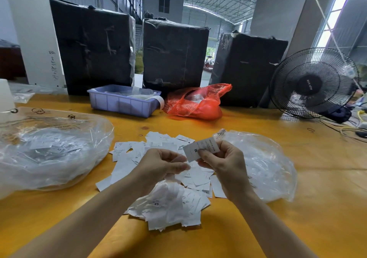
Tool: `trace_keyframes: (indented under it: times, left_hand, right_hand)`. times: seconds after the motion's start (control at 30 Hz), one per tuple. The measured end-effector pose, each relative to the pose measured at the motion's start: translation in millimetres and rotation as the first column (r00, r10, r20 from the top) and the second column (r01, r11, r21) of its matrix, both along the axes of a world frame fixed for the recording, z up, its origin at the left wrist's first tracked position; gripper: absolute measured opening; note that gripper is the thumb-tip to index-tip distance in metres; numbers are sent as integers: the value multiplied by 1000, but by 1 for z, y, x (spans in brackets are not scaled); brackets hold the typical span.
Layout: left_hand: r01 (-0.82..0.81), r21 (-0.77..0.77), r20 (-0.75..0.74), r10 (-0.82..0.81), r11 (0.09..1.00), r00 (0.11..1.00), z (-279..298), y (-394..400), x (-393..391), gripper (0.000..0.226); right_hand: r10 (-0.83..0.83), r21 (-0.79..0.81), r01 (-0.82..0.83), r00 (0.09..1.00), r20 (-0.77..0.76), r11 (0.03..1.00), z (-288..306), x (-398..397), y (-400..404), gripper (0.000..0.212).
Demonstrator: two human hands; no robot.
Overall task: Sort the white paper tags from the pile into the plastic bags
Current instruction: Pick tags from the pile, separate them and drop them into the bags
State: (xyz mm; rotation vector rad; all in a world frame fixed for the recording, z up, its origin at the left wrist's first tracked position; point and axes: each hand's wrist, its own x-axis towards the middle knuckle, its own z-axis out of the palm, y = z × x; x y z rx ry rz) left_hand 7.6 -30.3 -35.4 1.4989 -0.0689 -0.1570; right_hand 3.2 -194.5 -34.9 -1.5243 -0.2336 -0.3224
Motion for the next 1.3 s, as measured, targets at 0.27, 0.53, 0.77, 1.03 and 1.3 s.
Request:
trace_keyframes:
  times: [0.27, 0.53, 0.77, 1.03, 1.3]
  left_hand:
    - [17, 6, 3, -17, 1000, 1000, 2, 0, -2, 18]
    - [-56, -17, -1, 56, 998, 998, 1, 4, 3, 12]
    - [-59, 43, 64, 56, 997, 996, -1, 3, 2, 8]
    - [-97, 16, 77, 95, 995, 992, -5, -1, 1, 10]
    - [-168, -38, 106, 172, 985, 979, -10, -5, -2, 9]
  right_hand:
    - [-48, -97, 51, 998, 32, 994, -3, -3, 4, 10]
    - [27, -166, -34, 999, -43, 985, -3, -4, 4, 10]
    - [119, -215, -151, 981, -154, 965, -4, -2, 2, 10]
    - [24, -228, -36, 998, -55, 973, -7, -1, 2, 33]
    - [39, -496, 15, 994, 98, 868, -12, -7, 12, 23]
